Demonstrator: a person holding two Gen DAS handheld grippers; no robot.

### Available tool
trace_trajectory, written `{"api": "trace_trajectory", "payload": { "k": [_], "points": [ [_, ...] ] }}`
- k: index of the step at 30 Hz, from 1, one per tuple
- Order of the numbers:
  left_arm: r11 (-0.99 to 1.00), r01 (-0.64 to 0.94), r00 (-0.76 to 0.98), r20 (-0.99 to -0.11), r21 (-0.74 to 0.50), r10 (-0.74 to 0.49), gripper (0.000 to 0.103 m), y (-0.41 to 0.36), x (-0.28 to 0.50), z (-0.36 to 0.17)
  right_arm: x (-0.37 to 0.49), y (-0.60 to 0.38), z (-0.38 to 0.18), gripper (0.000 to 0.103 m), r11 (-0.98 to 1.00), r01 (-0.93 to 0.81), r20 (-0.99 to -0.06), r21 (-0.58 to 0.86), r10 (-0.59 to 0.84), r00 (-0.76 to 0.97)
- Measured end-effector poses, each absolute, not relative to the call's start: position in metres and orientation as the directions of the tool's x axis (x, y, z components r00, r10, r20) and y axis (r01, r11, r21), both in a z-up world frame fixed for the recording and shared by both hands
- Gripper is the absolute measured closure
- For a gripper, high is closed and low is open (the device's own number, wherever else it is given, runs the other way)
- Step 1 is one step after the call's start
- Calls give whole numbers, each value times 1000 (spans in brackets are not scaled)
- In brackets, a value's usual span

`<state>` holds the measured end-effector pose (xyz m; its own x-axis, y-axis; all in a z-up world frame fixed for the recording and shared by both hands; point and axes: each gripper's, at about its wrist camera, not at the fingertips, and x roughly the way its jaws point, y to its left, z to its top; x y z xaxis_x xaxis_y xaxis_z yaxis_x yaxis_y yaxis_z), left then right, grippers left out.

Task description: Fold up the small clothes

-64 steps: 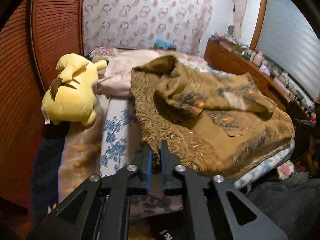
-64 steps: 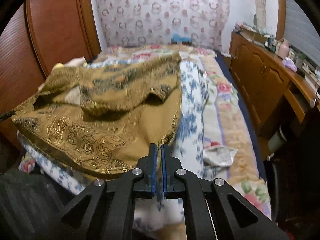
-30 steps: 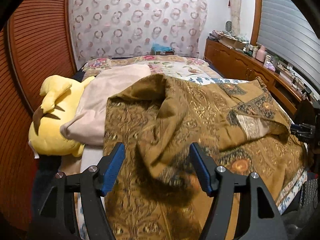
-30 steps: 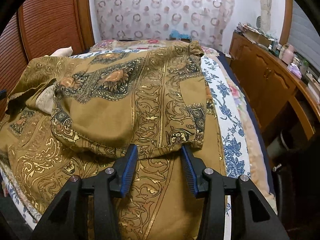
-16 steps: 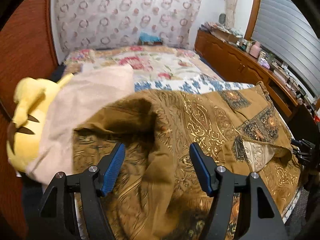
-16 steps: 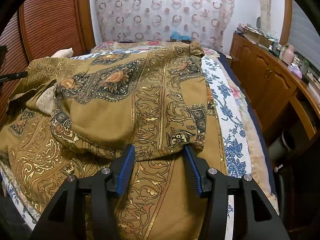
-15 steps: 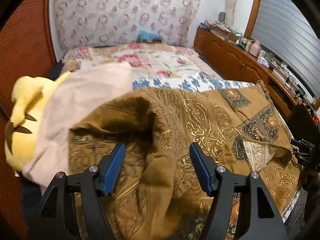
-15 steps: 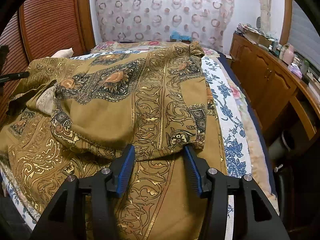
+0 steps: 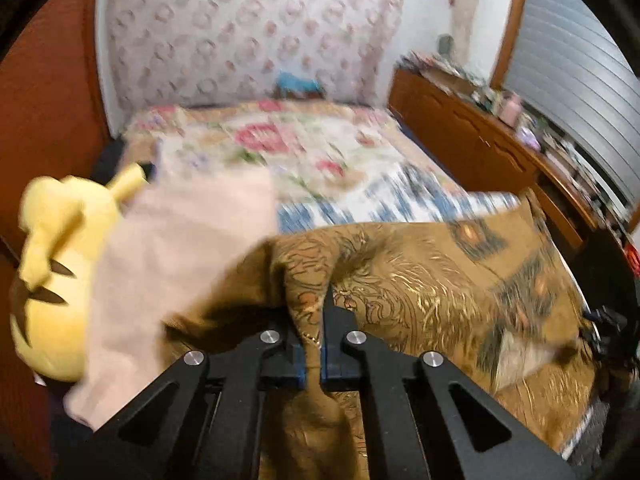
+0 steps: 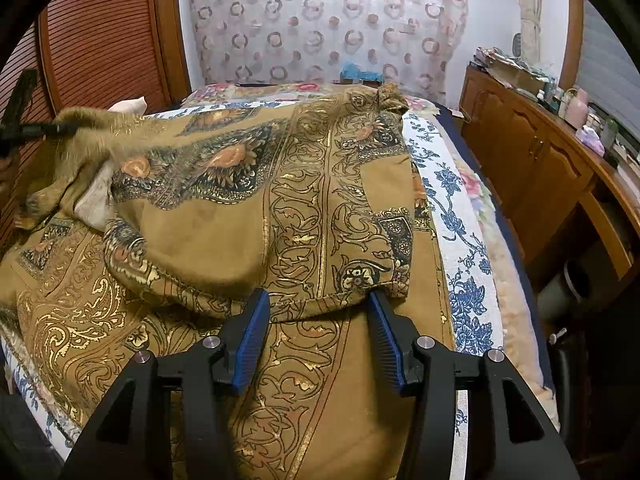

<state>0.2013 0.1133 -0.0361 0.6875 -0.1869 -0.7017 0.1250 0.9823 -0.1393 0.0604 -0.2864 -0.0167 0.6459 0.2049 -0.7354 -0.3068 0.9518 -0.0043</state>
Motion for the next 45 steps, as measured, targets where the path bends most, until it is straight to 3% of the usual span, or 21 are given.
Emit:
{"api": "trace_trajectory", "payload": {
  "k": [5,13,18,26,31,34,35,36,37,38,45],
  "points": [
    [994,58,698,-709,-89,-104,80,129,207,-31,60,-287,-17,50,952,-307,-735,-6,204,646],
    [993,88,678,-727,-73,-113,63,133,154,-61,54,-290,-8,50,955,-296,-704,-12,202,681],
    [991,92,678,-723,-96,-133,62,129,121,-72,62,-305,6,50,963,-271,-685,6,201,700],
    [994,96,661,-744,-47,-99,62,120,93,-87,109,-320,-3,50,965,-257,-749,44,202,631],
    [996,81,646,-758,-46,-87,62,121,96,-97,119,-308,-9,65,947,-316,-763,62,249,597],
    [994,97,650,-754,-40,-94,62,118,97,-97,121,-300,-11,88,939,-341,-765,36,246,596],
    [994,103,651,-752,-45,-101,66,118,98,-97,123,-299,-11,96,935,-352,-765,43,257,591],
    [993,107,649,-753,-53,-110,72,118,99,-97,124,-300,-9,98,931,-361,-758,58,276,590],
    [992,110,645,-755,-62,-119,89,120,100,-96,122,-300,-5,98,931,-361,-747,59,282,603],
    [991,109,642,-756,-76,-129,98,122,101,-93,119,-300,0,99,928,-366,-734,63,292,613],
    [985,119,702,-691,-125,-173,100,136,81,-47,84,-308,49,100,920,-389,-648,52,328,688]
  ]
}}
